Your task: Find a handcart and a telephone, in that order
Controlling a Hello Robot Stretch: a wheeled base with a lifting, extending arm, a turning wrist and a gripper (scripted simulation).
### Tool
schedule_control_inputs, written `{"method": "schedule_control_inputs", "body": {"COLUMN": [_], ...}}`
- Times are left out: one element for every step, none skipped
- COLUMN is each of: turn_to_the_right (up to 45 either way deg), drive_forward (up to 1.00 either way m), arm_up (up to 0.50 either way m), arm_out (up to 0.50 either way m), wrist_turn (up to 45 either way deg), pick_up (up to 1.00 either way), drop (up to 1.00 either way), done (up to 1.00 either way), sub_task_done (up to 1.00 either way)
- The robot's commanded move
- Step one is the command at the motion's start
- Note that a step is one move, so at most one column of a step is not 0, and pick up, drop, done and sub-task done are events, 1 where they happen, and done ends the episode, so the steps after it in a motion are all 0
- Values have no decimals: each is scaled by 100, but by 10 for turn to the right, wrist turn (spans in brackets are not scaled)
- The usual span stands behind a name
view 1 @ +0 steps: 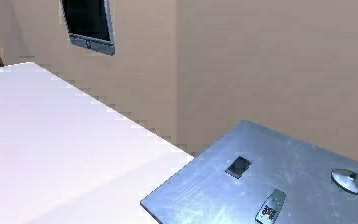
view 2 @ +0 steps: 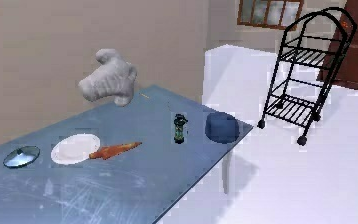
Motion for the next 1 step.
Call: {"method": "schedule_control_inputs", "body": {"turn_to_the_right": [180], "drive_forward": [0], "arm_up": [0], "arm_out": [0], "wrist_turn": [0], "pick_up": [0], "drop": [0], "done": [0], "sub_task_done": [0]}}
